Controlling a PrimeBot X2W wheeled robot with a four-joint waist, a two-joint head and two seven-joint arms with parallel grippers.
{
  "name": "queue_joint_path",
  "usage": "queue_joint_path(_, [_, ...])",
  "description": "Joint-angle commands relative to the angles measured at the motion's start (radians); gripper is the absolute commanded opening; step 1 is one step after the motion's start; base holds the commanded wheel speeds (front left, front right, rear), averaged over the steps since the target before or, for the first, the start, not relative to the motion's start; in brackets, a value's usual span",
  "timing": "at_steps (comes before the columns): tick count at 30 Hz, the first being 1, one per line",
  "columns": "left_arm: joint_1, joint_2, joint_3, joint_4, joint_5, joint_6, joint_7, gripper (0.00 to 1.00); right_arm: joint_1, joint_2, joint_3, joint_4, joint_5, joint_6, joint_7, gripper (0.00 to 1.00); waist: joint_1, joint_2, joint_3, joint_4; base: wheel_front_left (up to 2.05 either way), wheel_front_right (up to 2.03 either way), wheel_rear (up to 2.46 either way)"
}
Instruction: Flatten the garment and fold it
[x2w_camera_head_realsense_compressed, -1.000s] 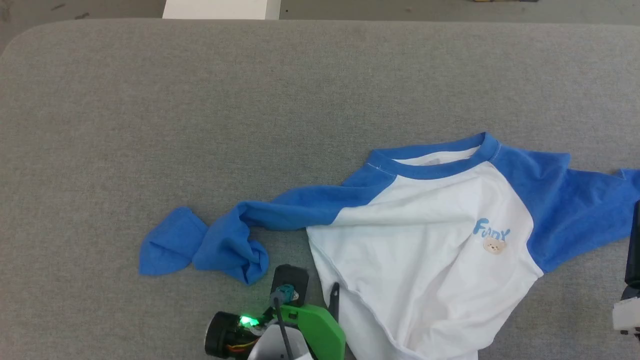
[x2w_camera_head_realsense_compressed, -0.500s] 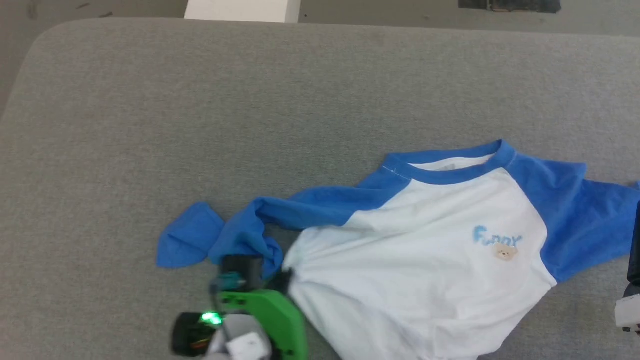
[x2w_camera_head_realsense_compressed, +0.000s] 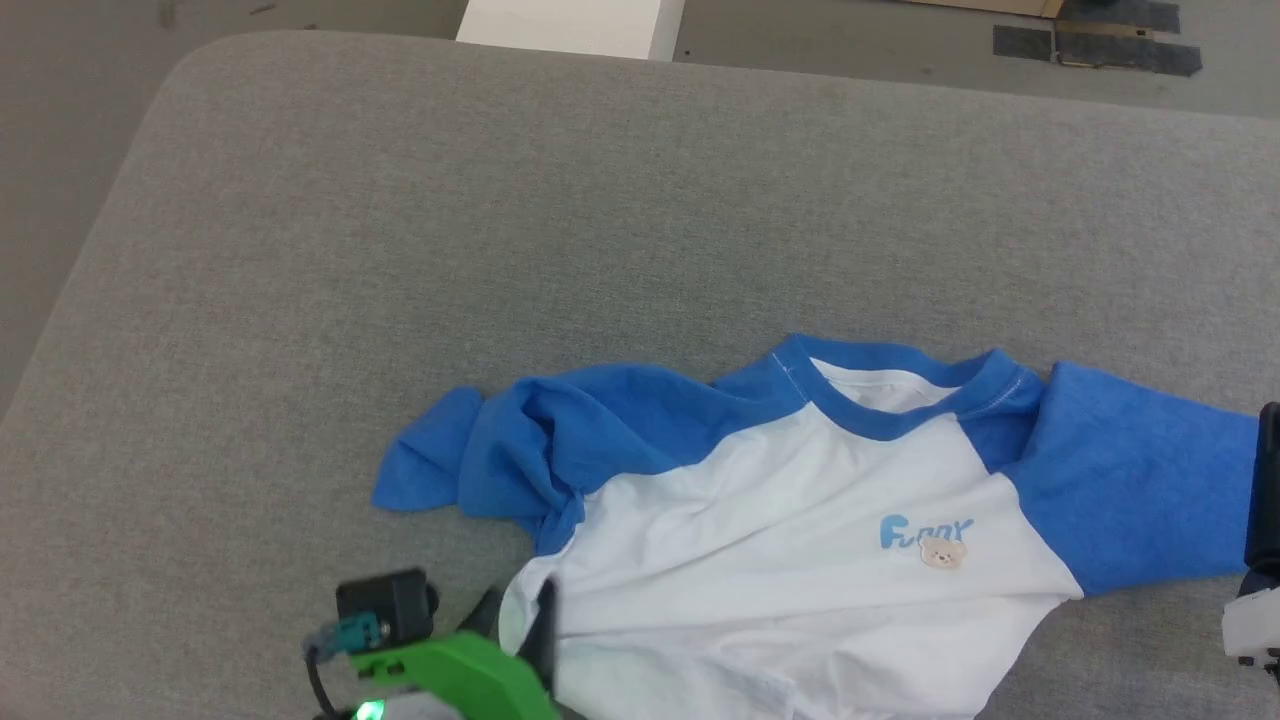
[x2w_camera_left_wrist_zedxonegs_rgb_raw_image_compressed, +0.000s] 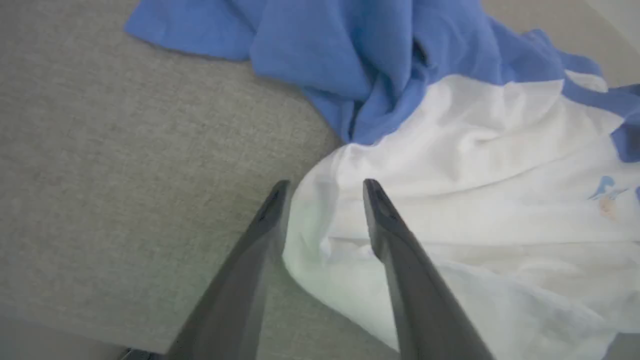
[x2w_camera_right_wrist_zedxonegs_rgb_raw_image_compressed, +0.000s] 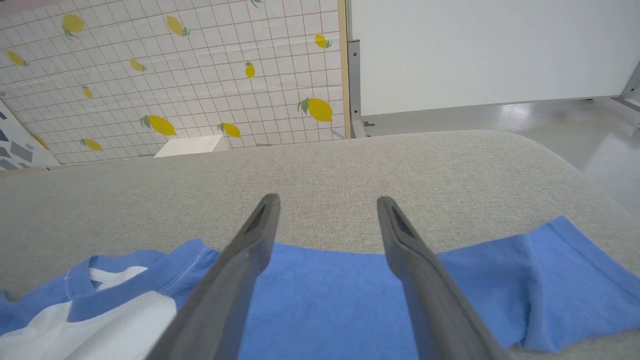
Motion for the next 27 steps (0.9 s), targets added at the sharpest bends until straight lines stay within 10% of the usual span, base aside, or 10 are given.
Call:
queue_joint_path(1, [-0.036, -0.02, 0.002, -0.038, -0.037, -0.031, -0.024, 1.0, -0.005, 0.001, 0.003, -0.006, -0.005, -0.001, 0.006, 1.0, 0.0, 0.0, -0.004, 0.005, 0.0, 0.0, 0.0])
queue_joint_path(8, [-0.203, -0.01, 0.033, -0.187, -0.013, -0.085, -0.092, 1.0, -0.019, 0.001, 0.013, -0.02, -0.006, -0.001, 0.014, 1.0, 0.0, 0.0, 0.015, -0.015, 0.0, 0.0, 0.0])
queue_joint_path(18, [-0.371, 0.215, -0.046, 0.12, 0.279, -0.118, 0.076, 1.0, -0.042, 0.001, 0.029, -0.006, 0.002, -0.001, 0.008, 1.0, 0.0, 0.0, 0.065, -0.092, 0.0, 0.0, 0.0])
queue_joint_path(25, [-0.357, 0.22, -0.068, 0.27, 0.211, -0.185, 0.132, 1.0, -0.048, 0.001, 0.031, 0.007, 0.005, -0.001, 0.006, 1.0, 0.0, 0.0, 0.066, -0.102, 0.0, 0.0, 0.0])
queue_joint_path(27, [-0.355, 0.202, -0.055, 0.294, 0.19, -0.18, 0.101, 0.0, -0.049, 0.001, 0.034, 0.011, 0.009, -0.001, 0.007, 1.0, 0.0, 0.0, 0.061, -0.098, 0.0, 0.0, 0.0])
